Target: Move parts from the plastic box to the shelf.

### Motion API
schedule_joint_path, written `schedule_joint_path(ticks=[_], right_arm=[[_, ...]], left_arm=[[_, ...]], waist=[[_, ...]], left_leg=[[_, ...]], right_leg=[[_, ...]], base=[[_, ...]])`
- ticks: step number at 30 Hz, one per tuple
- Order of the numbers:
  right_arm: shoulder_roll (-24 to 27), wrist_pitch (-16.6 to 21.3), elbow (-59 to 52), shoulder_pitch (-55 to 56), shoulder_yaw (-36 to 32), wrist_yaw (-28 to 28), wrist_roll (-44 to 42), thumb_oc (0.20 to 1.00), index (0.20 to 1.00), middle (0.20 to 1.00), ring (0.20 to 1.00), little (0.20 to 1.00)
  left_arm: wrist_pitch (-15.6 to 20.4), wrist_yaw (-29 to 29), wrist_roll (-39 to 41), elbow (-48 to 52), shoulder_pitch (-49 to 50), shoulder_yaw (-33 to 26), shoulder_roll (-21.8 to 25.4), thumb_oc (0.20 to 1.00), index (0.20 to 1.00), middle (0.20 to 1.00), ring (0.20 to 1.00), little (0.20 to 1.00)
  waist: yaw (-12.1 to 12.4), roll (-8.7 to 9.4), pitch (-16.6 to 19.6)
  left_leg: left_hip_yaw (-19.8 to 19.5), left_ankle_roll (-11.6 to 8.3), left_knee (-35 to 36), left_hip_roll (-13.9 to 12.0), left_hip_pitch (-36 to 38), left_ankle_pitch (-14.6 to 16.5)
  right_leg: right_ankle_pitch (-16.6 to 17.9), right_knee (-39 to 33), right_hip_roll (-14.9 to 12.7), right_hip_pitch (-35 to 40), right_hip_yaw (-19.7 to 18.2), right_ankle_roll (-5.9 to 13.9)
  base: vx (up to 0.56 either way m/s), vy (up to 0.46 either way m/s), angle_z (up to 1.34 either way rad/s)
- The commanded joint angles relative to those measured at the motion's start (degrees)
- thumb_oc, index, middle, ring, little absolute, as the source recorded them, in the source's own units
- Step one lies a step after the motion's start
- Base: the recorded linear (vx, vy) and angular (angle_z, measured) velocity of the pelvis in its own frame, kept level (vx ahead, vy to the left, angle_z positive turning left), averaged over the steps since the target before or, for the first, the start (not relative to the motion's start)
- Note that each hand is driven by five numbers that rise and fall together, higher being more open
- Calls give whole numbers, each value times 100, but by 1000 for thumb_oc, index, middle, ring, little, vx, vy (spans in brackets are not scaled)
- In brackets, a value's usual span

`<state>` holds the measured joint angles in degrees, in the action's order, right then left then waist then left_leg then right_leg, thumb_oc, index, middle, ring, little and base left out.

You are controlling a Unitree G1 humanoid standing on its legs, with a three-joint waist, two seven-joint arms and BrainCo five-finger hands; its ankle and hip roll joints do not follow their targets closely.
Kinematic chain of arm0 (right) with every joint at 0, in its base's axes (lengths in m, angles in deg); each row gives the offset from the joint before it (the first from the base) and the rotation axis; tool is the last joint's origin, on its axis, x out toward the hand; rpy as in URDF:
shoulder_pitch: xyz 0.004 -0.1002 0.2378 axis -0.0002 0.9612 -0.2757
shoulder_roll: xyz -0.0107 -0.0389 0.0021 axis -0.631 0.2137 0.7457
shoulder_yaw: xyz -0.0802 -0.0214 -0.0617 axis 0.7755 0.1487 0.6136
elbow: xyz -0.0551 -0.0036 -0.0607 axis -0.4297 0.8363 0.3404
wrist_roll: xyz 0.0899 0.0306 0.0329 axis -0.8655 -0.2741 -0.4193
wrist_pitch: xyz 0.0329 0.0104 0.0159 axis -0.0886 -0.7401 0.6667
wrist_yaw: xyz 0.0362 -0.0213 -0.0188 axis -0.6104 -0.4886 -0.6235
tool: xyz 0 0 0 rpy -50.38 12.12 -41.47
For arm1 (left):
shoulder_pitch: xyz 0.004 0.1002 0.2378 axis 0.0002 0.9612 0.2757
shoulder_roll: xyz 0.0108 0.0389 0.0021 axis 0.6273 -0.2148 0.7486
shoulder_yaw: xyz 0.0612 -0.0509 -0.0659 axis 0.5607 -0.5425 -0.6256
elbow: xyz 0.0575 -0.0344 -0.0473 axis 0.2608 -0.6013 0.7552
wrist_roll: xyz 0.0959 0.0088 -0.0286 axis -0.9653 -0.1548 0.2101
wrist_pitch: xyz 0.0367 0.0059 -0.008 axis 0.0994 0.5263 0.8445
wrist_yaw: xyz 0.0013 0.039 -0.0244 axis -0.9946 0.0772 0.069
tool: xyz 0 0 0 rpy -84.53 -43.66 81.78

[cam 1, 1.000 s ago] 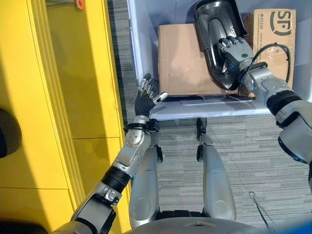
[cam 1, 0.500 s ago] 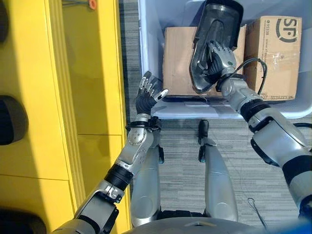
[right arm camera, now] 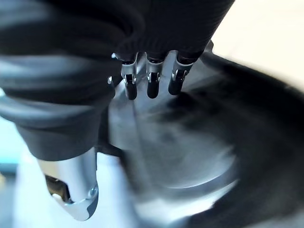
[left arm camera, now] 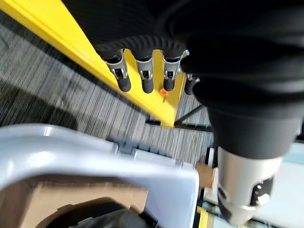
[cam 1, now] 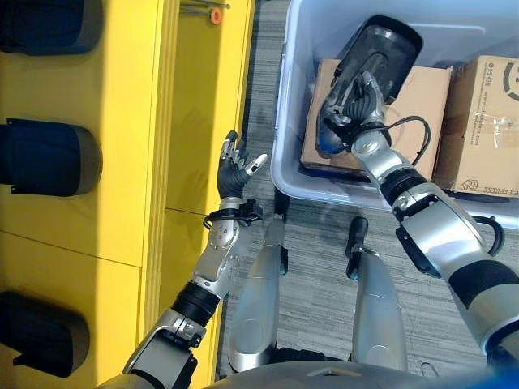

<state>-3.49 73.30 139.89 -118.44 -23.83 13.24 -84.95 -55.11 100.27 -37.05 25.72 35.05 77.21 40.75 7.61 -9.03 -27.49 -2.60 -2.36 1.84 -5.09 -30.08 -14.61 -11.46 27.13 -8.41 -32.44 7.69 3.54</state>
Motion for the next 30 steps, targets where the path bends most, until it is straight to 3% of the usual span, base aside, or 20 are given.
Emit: schedule_joint_path(ticks=[1,6,7,15,20,25,30], right_arm=[[-229,825,-283,-202,181,-48,-1081,1000,1000,1000,1000,1000],[-663,1242,-1885,88,399,-126,-1493,1000,1000,1000,1000,1000],[-653,1298,-2484,279,441,-116,-1538,1000,1000,1000,1000,1000],[-520,1474,-4093,719,478,0,-1394,1000,1000,1000,1000,1000],[95,1119,-5199,797,548,178,5,1000,1000,1000,1000,1000],[806,778,-5282,678,617,6,1132,1000,1000,1000,1000,1000],[1553,655,-5129,527,774,-166,1894,1000,1000,1000,1000,1000]], left_arm=[[292,171,-73,349,-458,60,367,1000,1000,1000,1000,1000],[223,167,-102,450,-162,-78,554,1000,1000,1000,1000,1000],[178,173,-105,499,-72,-104,578,1000,1000,1000,1000,1000],[51,168,-139,612,155,-177,647,1000,1000,1000,1000,1000],[9,176,-289,685,372,-379,781,1000,1000,1000,1000,1000],[45,51,-431,654,466,-551,831,1000,1000,1000,1000,1000],[97,-106,-522,649,526,-631,860,1000,1000,1000,1000,1000]], waist=[[251,364,-59],[223,486,-16],[184,544,3],[23,686,132],[-212,876,291],[-439,1042,411],[-541,1087,450]], left_leg=[[-153,-351,29,-102,834,863],[-164,-339,21,-88,912,857],[-138,-341,24,-96,947,854],[-31,-352,79,-122,1124,869],[162,-371,117,-206,1347,907],[362,-403,188,-309,1544,917],[428,-427,237,-376,1608,907]], right_leg=[[1412,-1594,-529,808,102,563],[1412,-1631,-550,948,143,548],[1434,-1681,-549,993,137,546],[1488,-1839,-538,1123,74,548],[1547,-1982,-461,1221,-88,553],[1603,-2084,-335,1251,-231,584],[1615,-2084,-269,1221,-287,589]], base=[[-19,1,37],[-7,10,23],[0,16,11],[7,9,3],[18,-13,-28],[12,-46,-19],[1,-46,-11]])
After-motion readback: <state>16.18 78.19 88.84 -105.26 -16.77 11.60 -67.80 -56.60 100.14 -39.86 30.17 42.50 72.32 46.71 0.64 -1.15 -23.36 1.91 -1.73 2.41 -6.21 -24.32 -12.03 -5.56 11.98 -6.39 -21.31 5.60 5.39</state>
